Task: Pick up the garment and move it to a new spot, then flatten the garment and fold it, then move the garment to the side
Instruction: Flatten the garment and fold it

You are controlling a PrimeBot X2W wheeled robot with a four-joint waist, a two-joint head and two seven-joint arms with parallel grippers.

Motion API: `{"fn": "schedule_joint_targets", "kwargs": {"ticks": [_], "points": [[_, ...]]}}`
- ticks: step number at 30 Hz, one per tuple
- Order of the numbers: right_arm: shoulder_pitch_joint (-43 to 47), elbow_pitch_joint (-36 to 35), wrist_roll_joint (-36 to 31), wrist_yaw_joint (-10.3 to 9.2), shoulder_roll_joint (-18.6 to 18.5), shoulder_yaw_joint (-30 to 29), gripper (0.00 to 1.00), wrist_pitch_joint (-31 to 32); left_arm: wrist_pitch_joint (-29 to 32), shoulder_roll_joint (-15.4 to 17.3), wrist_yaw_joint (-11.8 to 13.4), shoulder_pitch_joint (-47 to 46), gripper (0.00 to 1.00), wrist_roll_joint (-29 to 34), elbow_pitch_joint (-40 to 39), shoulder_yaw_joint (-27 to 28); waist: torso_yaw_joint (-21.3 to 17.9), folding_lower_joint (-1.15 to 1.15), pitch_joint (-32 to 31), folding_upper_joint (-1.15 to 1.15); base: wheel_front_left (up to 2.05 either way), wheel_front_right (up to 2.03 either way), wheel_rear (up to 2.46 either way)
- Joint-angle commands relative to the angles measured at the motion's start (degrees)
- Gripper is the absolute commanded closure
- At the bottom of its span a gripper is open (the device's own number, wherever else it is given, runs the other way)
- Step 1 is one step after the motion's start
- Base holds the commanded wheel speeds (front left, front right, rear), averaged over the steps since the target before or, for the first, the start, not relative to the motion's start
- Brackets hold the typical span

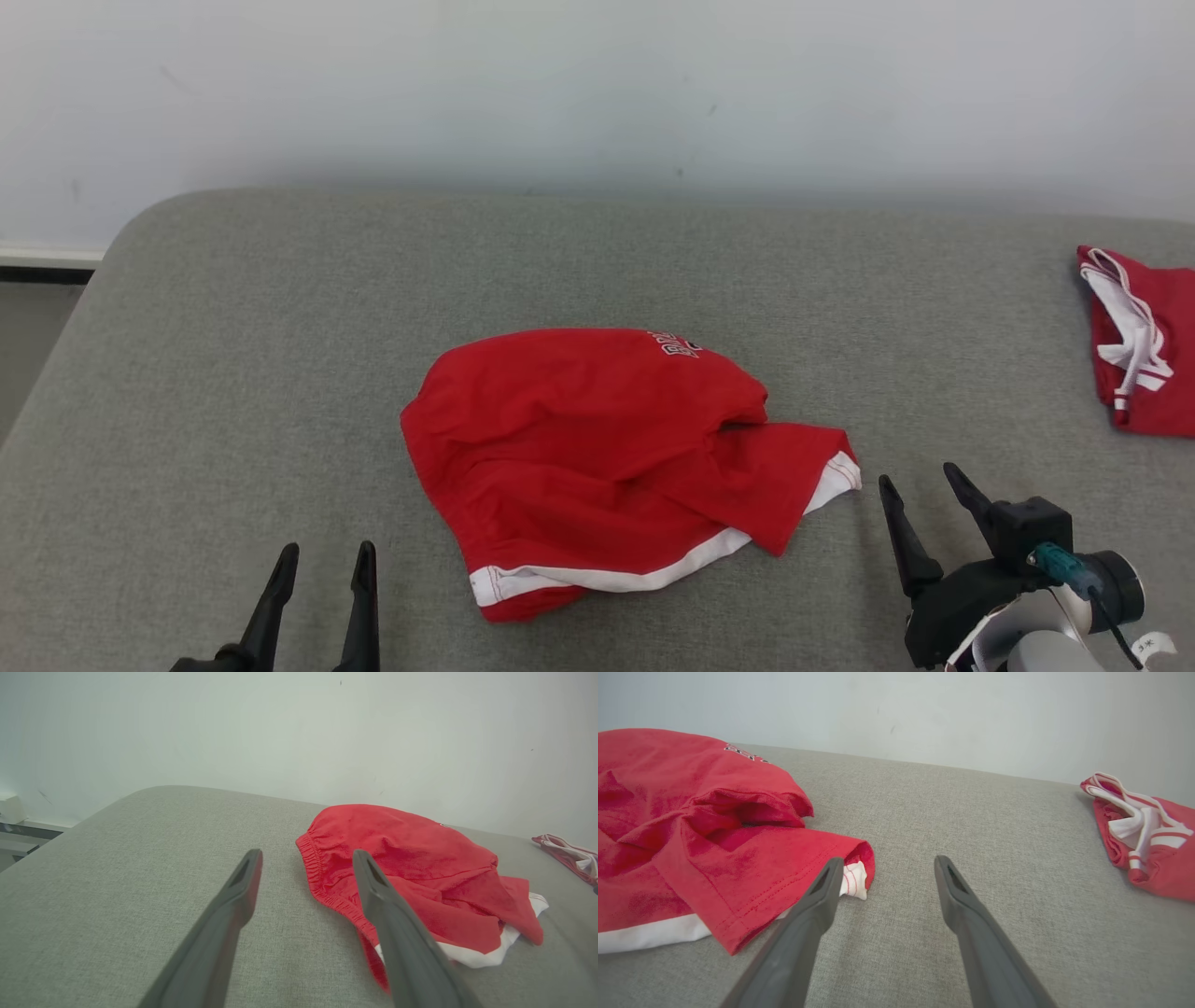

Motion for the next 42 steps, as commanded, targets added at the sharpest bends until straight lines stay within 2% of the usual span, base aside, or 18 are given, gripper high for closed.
{"fn": "schedule_joint_targets", "kwargs": {"ticks": [1,13,14,15,19,23,27,33,42], "points": [[-2.34,2.58,-0.37,-0.18,-0.83,0.40,0.00,0.14,0.00,-0.01,-0.20,-1.46,0.00,-0.78,0.25,-0.40,2.88,0.00,2.86,0.00,0.00,0.00,0.00],[-10.17,15.45,-0.06,-0.18,-2.32,4.33,0.02,-1.01,0.00,-0.03,-0.13,-3.83,0.00,-2.03,1.24,-1.33,6.45,0.00,5.78,0.00,0.00,0.00,0.00],[-10.55,16.39,0.24,-0.18,-2.28,4.65,0.31,-1.09,0.00,-0.03,-0.08,-3.89,0.00,-2.09,1.32,-1.38,6.53,0.00,5.83,0.00,0.00,0.00,0.00],[-11.24,17.94,0.60,-0.18,-2.23,5.15,1.00,-1.31,0.00,-0.02,0.01,-3.86,0.00,-2.19,1.46,-1.47,6.64,0.00,5.82,0.00,0.00,0.00,0.00],[-10.87,19.02,1.80,-0.18,-2.16,5.54,1.00,-2.17,0.00,-0.02,0.50,-3.00,0.00,-2.37,1.58,-1.36,5.72,0.00,4.94,0.00,0.00,0.00,0.00],[-8.16,16.84,3.12,-0.18,-1.89,5.02,1.00,-2.70,0.00,-0.03,0.54,-1.59,0.00,-2.40,2.08,-1.43,3.81,0.00,3.08,0.00,0.00,0.00,0.00],[-0.91,9.08,4.63,-0.18,-2.02,3.55,1.00,-2.74,0.00,-0.02,0.48,-0.04,0.00,-2.32,2.85,-1.57,1.22,0.00,0.67,0.00,0.00,0.00,0.00],[9.77,1.08,5.84,-0.18,-1.36,0.84,1.00,-2.57,0.00,-0.01,0.52,1.21,0.00,-2.39,3.40,-1.78,-1.10,0.00,-1.52,0.00,0.00,0.00,0.00],[20.61,-9.79,6.36,-0.18,0.21,-2.78,1.00,2.35,0.00,0.00,0.25,1.98,0.00,-2.33,3.71,-1.88,-2.58,0.00,-2.32,0.00,0.00,0.00,0.00]]}}
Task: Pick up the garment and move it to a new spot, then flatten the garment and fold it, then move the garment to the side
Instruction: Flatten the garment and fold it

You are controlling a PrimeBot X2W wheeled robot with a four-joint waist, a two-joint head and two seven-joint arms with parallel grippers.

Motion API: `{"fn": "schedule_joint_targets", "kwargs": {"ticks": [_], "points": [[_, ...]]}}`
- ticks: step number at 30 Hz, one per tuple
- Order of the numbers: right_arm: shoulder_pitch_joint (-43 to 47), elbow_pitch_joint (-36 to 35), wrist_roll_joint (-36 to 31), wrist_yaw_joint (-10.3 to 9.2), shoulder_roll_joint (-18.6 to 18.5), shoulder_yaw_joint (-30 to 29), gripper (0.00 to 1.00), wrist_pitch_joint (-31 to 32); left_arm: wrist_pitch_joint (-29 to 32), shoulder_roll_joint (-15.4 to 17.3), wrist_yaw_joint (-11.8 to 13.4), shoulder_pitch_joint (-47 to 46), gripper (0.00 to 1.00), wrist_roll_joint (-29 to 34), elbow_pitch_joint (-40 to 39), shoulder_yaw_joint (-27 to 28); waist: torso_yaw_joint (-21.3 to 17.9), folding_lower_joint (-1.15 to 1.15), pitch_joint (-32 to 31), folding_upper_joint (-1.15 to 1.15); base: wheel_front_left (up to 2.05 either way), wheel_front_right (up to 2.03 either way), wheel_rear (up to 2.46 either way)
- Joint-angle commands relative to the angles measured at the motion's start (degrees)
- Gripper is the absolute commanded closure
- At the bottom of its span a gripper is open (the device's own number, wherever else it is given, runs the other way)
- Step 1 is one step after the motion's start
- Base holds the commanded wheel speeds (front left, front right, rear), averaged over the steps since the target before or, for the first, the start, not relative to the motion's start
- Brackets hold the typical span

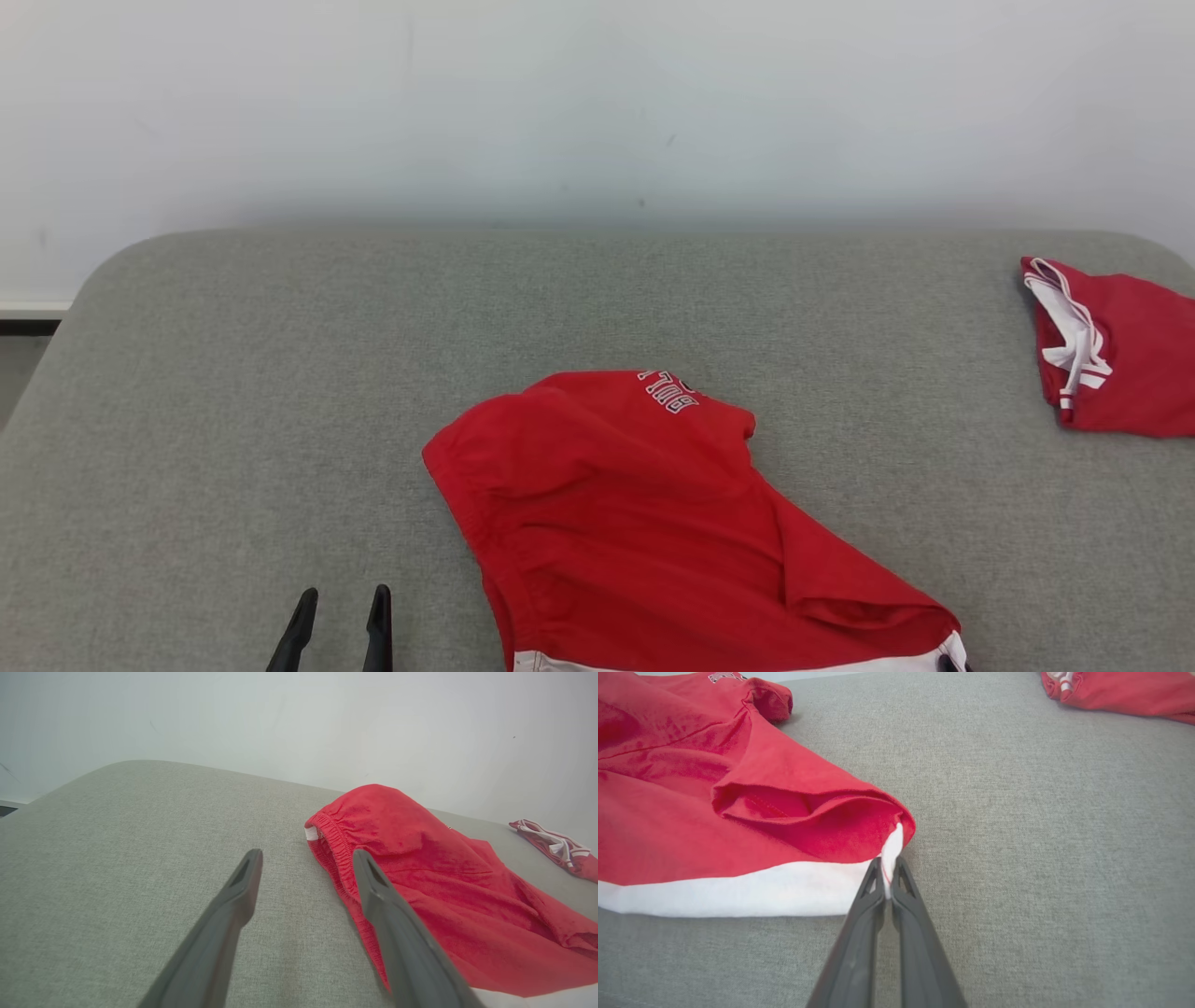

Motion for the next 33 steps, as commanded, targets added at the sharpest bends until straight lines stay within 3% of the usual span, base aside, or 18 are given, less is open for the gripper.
{"fn": "schedule_joint_targets", "kwargs": {"ticks": [1,2,3,33], "points": [[1.23,-1.49,0.27,-0.18,0.46,-0.58,1.00,0.68,0.00,0.03,-0.23,0.86,0.00,-0.09,0.04,0.29,-0.46,0.01,-0.30,0.00,0.00,0.00,0.00],[1.61,-2.40,-0.26,-0.18,0.37,-0.96,0.65,0.55,0.00,0.03,-0.24,0.97,0.00,-0.13,0.04,0.40,-0.60,0.01,-0.34,0.00,0.00,0.00,0.00],[2.01,-3.09,-0.73,-0.18,0.42,-1.22,0.00,0.74,0.00,0.02,-0.26,1.10,0.00,-0.16,0.07,0.46,-0.72,0.01,-0.44,0.00,0.00,0.00,0.00],[1.62,-20.76,-6.88,-0.18,4.81,-4.25,0.00,-4.81,0.00,0.06,-0.66,-0.52,0.00,5.60,-2.21,6.55,-3.96,0.01,-3.60,0.00,0.00,0.00,0.00]]}}
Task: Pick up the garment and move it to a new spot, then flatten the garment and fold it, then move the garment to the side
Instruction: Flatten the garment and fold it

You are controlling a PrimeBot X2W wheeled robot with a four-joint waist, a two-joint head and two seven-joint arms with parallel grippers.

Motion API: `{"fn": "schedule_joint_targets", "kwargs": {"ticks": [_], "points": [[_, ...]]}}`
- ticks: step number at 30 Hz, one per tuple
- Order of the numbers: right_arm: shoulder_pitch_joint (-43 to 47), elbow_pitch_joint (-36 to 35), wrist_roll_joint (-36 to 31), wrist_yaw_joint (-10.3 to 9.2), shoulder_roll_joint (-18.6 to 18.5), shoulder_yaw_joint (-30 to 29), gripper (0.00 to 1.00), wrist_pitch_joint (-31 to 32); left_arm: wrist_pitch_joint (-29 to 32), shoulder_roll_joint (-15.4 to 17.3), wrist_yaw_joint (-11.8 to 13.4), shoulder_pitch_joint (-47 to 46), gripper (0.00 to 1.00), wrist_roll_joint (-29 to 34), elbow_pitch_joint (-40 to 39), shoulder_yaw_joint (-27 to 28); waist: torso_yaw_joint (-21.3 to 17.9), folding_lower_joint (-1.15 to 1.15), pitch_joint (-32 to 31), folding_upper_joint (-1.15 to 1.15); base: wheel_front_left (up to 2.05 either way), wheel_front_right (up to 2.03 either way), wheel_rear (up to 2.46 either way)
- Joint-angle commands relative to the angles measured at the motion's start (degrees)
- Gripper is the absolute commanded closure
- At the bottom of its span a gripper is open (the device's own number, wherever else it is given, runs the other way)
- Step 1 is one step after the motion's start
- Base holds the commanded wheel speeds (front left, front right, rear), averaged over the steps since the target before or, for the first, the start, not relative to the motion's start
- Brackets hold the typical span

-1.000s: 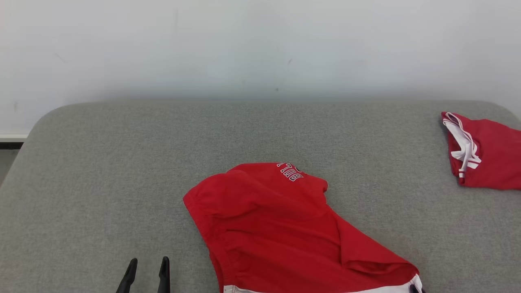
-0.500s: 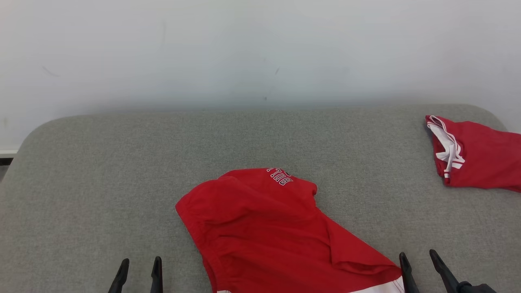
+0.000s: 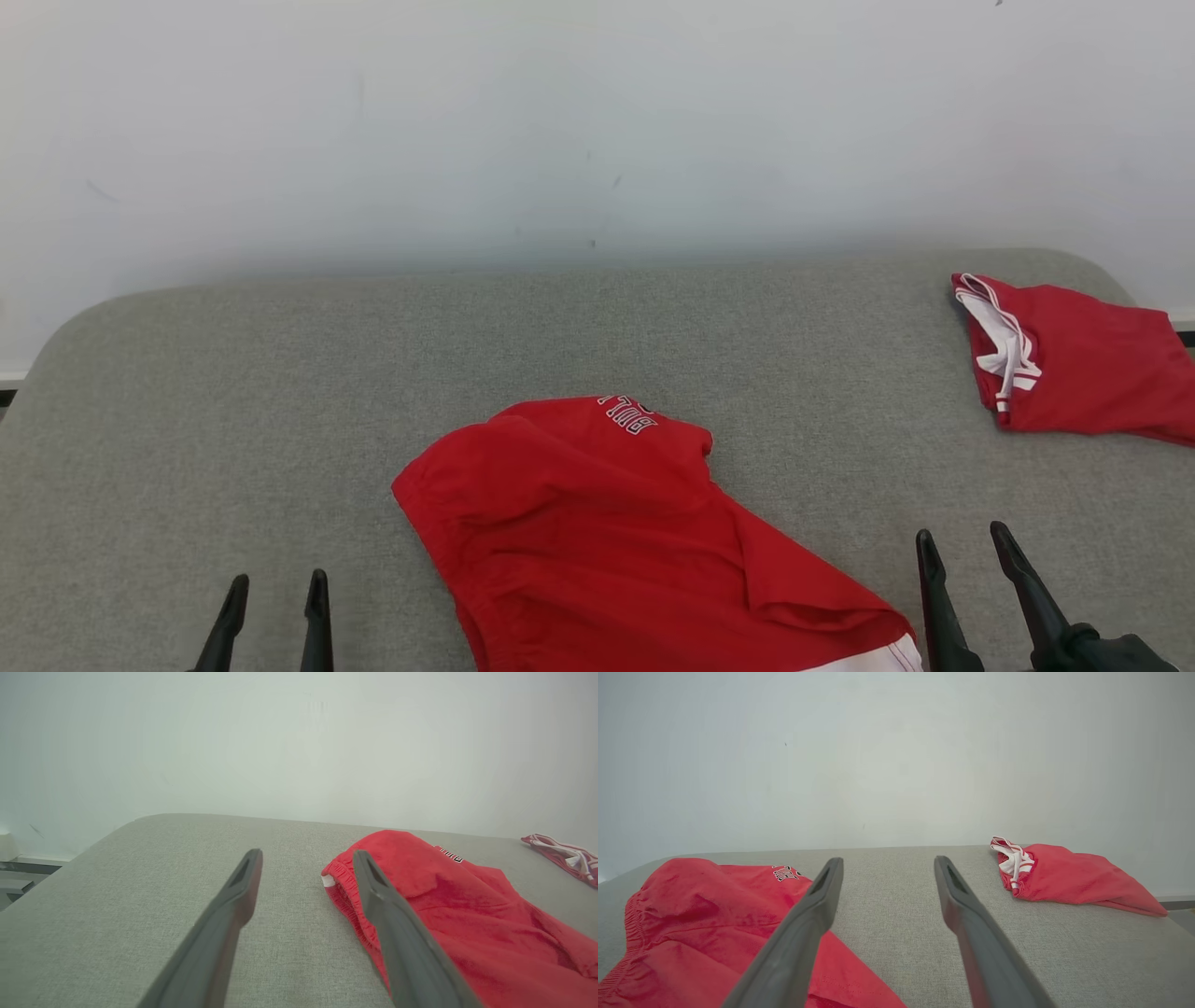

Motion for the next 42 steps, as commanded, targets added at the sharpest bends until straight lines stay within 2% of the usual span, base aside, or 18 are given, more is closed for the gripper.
{"fn": "schedule_joint_targets", "kwargs": {"ticks": [1,14,23,27,37,42], "points": [[0.46,-0.44,-0.43,-0.18,0.25,0.12,0.00,-0.21,0.00,0.05,-0.22,-0.46,0.00,0.67,-0.18,0.40,0.05,0.00,-0.04,0.00,0.00,0.00,0.00],[0.61,0.36,-0.51,-0.18,1.38,0.93,0.00,-0.22,0.00,0.24,0.03,0.17,0.00,1.66,0.45,2.25,1.10,0.00,-0.20,0.00,0.00,0.00,0.00],[0.83,1.47,0.04,-0.18,0.88,0.77,0.00,-0.19,0.00,0.04,0.69,0.83,0.00,1.11,-0.09,1.13,1.13,0.00,-0.17,0.00,0.00,0.00,0.00],[0.87,4.47,0.45,-0.18,0.02,0.63,0.00,-0.13,0.00,0.02,0.10,0.75,0.00,0.79,1.20,-1.38,1.08,0.00,0.11,0.00,0.00,0.00,0.00],[-0.95,16.55,0.85,-0.18,-3.22,2.50,0.00,-0.13,0.00,0.14,-0.72,-0.11,0.00,-0.65,10.49,-14.22,0.28,0.00,1.56,0.00,0.00,0.00,0.00],[-3.31,22.45,1.53,-0.18,-4.13,3.99,0.00,-0.13,0.00,0.45,-0.76,-1.73,0.00,-2.82,15.42,-18.67,-0.49,0.00,2.58,0.00,0.00,0.00,0.00]]}}
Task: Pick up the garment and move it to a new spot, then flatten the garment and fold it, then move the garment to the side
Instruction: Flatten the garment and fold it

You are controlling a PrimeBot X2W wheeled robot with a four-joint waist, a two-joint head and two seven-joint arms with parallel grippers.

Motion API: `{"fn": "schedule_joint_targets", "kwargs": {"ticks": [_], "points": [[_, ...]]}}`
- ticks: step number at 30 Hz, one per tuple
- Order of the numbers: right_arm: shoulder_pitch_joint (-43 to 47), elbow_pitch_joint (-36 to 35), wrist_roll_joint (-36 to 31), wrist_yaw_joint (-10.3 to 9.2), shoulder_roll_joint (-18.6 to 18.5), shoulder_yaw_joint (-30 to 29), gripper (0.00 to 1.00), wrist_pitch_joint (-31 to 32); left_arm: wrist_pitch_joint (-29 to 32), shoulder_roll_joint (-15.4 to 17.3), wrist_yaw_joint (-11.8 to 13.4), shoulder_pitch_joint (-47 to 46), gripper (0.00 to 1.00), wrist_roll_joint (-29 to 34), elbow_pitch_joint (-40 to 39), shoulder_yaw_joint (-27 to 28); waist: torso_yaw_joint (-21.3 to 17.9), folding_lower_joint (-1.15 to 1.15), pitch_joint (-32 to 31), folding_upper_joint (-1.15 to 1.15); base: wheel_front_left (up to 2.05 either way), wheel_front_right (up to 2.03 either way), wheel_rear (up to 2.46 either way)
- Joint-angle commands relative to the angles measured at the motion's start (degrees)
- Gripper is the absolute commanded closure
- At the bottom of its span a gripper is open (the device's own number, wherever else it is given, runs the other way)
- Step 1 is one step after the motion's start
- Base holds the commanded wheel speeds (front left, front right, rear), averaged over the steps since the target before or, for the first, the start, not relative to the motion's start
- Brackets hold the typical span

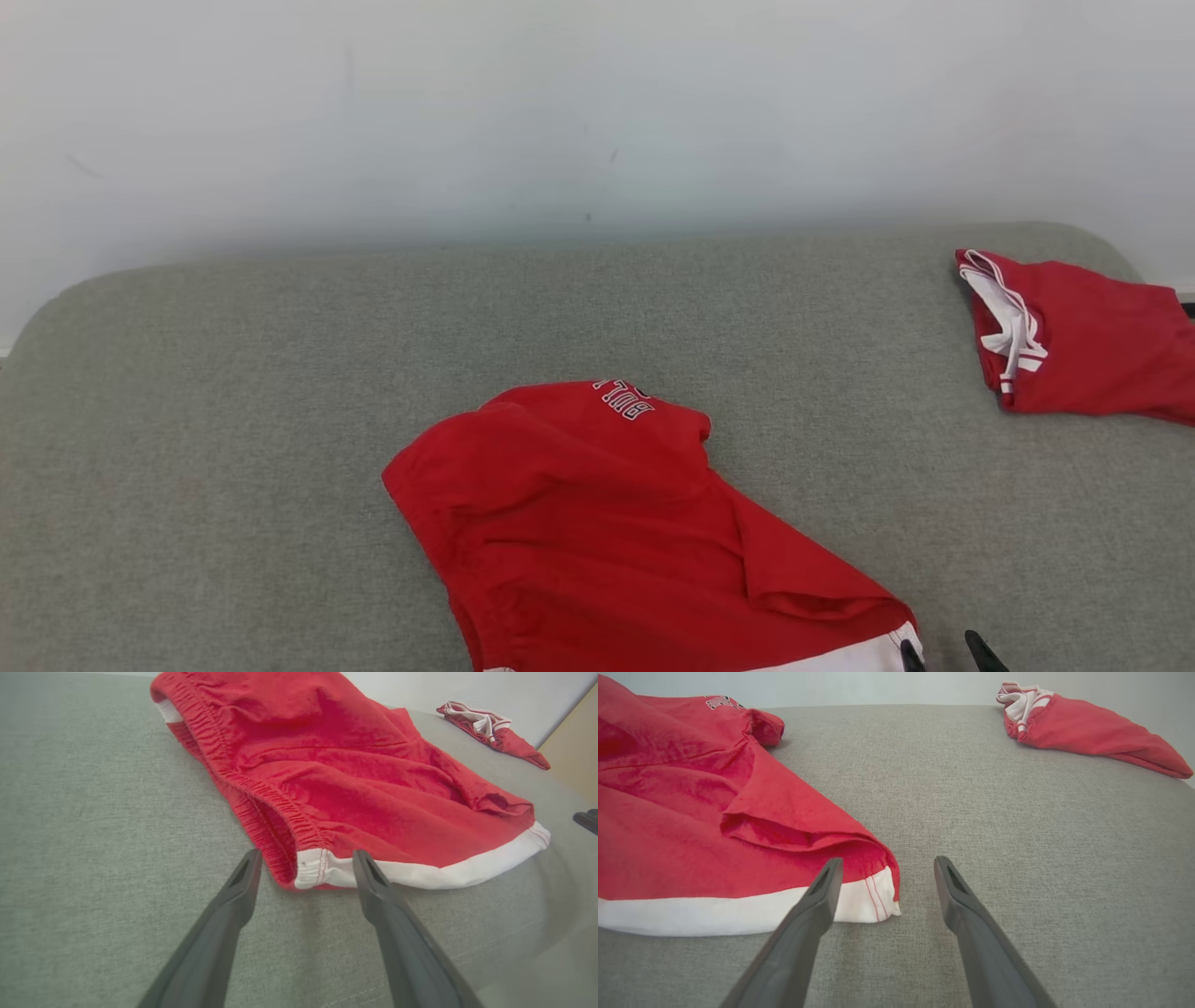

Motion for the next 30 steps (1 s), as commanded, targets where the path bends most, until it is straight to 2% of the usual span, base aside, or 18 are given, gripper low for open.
{"fn": "schedule_joint_targets", "kwargs": {"ticks": [1,14,15,16,17,18,19,20,21,22,27,30], "points": [[-1.60,2.41,0.59,-0.18,-0.64,1.11,0.00,0.02,-0.01,0.51,0.11,-1.58,0.00,-1.23,1.84,-1.96,-0.57,0.00,0.76,0.00,0.00,0.00,0.00],[-7.60,11.80,2.56,-0.18,-1.37,6.87,0.00,0.01,0.00,0.70,0.10,-5.93,0.00,-4.12,8.10,-6.71,-1.03,0.00,2.16,0.00,0.00,0.00,0.00],[-7.98,12.89,2.93,-0.18,-1.26,7.57,0.02,0.02,0.00,0.65,0.09,-6.24,0.00,-4.40,8.43,-6.90,-1.03,0.00,2.25,0.00,0.00,0.00,0.00],[-8.52,14.09,3.30,-0.18,-1.14,8.25,0.15,0.02,0.00,0.60,0.09,-6.55,0.00,-4.68,8.76,-7.07,-1.04,0.00,2.33,0.00,0.00,0.00,0.00],[-9.27,14.89,3.71,-0.18,-1.16,8.70,0.35,0.01,0.00,0.55,0.10,-6.86,0.00,-5.04,9.04,-7.26,-1.05,0.00,2.39,0.00,0.00,0.00,0.00],[-10.00,15.49,3.96,-0.18,-1.12,9.12,0.60,0.01,0.00,0.51,0.10,-7.08,0.05,-5.42,9.47,-7.65,-1.06,0.00,2.48,0.00,0.00,0.00,0.00],[-10.48,16.12,4.40,-0.18,-1.01,9.58,0.92,0.01,0.00,0.47,0.09,-7.37,0.40,-5.54,9.78,-7.97,-1.08,0.00,2.54,0.00,0.00,0.00,0.00],[-10.48,16.12,4.40,-0.18,-1.01,9.58,0.92,0.01,0.00,0.47,0.09,-7.37,0.40,-5.54,9.78,-7.97,-1.08,0.00,2.54,0.00,0.00,0.00,0.00],[-10.80,16.62,4.93,-0.18,-0.93,9.96,1.00,0.01,0.00,0.44,0.09,-7.68,0.82,-5.71,10.00,-8.19,-1.08,0.00,2.63,0.00,0.00,0.00,0.00],[-11.12,16.81,5.27,-0.18,-1.03,10.38,1.00,0.02,0.00,0.42,0.09,-7.90,1.00,-5.90,9.97,-8.54,-1.06,0.00,2.69,0.00,0.00,0.00,0.00],[-10.66,14.27,6.59,-0.18,-1.67,10.66,1.00,0.01,0.00,0.93,0.09,-7.13,1.00,-6.89,8.35,-8.94,-0.72,0.00,2.65,0.00,0.00,0.00,0.00],[-9.15,10.60,6.87,-0.18,-1.96,10.59,1.00,0.01,-0.01,1.18,0.10,-6.05,1.00,-8.00,5.54,-7.27,-0.67,0.00,2.42,0.00,0.00,0.00,0.00]]}}
